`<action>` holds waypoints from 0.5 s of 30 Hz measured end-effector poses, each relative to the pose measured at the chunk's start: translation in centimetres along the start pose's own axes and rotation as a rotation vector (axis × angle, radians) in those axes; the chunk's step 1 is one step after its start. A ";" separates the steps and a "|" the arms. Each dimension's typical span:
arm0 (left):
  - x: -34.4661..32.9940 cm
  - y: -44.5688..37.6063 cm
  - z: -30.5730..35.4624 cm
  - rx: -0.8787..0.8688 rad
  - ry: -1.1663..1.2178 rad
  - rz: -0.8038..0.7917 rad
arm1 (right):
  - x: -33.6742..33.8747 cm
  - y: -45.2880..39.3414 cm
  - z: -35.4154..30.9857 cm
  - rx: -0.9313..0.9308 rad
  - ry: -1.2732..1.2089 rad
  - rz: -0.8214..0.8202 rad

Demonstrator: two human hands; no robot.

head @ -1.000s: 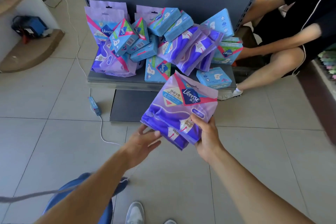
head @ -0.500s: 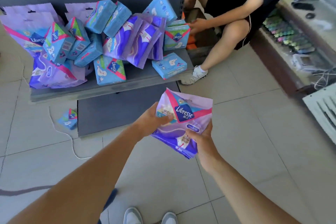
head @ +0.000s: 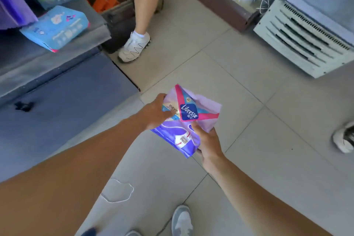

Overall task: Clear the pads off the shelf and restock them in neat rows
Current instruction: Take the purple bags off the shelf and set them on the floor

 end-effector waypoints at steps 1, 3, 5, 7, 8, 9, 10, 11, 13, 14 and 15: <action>-1.5 -1.2 -0.5 -0.023 -0.036 0.014 | 0.9 -1.6 1.1 0.000 -0.003 0.033; -4.4 -3.5 -1.7 -0.057 -0.084 0.024 | 2.6 -4.4 3.1 -0.004 0.011 0.109; -8.0 -6.3 -3.3 -0.077 -0.111 -0.020 | 4.1 -7.5 5.8 -0.002 0.044 0.182; -11.6 -9.1 -5.0 -0.092 -0.140 -0.070 | 5.6 -10.4 8.7 -0.021 0.094 0.252; -13.3 -10.4 -5.8 -0.099 -0.164 -0.082 | 6.4 -12.0 10.3 -0.043 0.110 0.281; -14.6 -11.4 -6.5 -0.106 -0.189 -0.080 | 7.0 -13.2 11.6 -0.070 0.119 0.297; -16.0 -12.5 -7.2 -0.117 -0.210 -0.073 | 7.6 -14.6 13.1 -0.098 0.118 0.300; -17.3 -13.6 -7.9 -0.135 -0.219 -0.063 | 8.1 -16.1 14.6 -0.119 0.116 0.308; -19.7 -15.5 -9.5 -0.178 -0.231 -0.048 | 8.8 -18.5 17.0 -0.145 0.126 0.343; -20.6 -16.4 -10.3 -0.192 -0.235 -0.042 | 9.0 -19.6 17.8 -0.139 0.141 0.366; -21.7 -17.4 -11.2 -0.201 -0.239 -0.041 | 9.2 -20.7 18.7 -0.132 0.165 0.393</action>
Point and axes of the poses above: each hand's wrist, its own y-axis away from the middle knuckle, its own x-axis out of the back of the hand, z = x × y, the point moved 6 cm from there along -y, towards the middle knuckle, and after that the axes turned 5 degrees about z, right-handed, at the moved point
